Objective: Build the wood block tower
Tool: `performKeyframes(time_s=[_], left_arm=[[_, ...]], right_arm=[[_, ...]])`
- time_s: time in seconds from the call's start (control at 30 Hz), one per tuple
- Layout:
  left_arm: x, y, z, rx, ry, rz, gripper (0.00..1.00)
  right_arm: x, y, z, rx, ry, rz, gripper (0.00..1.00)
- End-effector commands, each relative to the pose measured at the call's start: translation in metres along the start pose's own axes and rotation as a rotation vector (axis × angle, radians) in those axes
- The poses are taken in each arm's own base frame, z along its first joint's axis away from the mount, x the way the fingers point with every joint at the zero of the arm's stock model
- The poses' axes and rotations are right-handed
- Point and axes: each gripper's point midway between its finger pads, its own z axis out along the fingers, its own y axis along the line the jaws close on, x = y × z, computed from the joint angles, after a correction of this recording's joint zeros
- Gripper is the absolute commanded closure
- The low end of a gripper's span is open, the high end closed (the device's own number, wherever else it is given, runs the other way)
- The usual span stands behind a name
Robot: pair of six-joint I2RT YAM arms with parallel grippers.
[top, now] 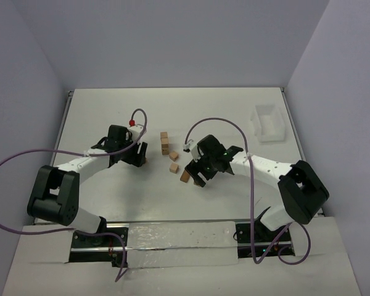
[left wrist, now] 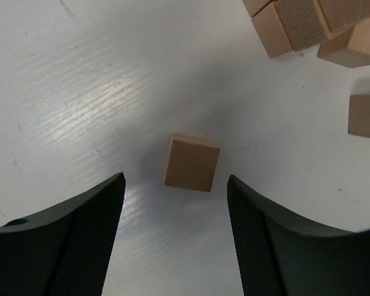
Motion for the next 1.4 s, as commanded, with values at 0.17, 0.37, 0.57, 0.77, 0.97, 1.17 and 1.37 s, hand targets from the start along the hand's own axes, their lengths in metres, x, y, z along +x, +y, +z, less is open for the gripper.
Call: performKeyframes(time_s=[0.17,0.37,0.57,0.77,0.97,1.17,1.37], left_arm=[[-0.029,-0.009,0.012,0.044,-0.052,0.042,0.30],[-0.021,-0.012,0.015,0.058,-0.035,0.058,0.38],[-0.017,-0.014,0.014,0.062,-0.028,0.094,0.48],[-0.006,-0.033,0.004,0.133,-0.017,0.179,0.60],[0.015,-0.076,-0.020,0.290,-0.010,0.307,0.69],[0.033,-0.107,-0.051,0.479,0.000,0.460,0.71],[0.052,-0.113,-0.070,0.557,-0.017,0.646,0.68]], right_arm=[[0.002,0.008,0.008,-0.003,0.025,-0.075,0.21],[0.013,0.010,0.017,-0.006,0.086,-0.108,0.43],[0.016,0.016,0.020,-0.014,0.104,-0.140,0.76],[0.015,0.024,0.014,-0.040,0.093,-0.164,1.00],[0.001,0.035,-0.011,-0.081,0.008,-0.162,1.00],[-0.010,0.042,-0.031,-0.102,-0.102,-0.196,1.00],[-0.011,0.044,-0.035,-0.117,-0.142,-0.264,1.00]])
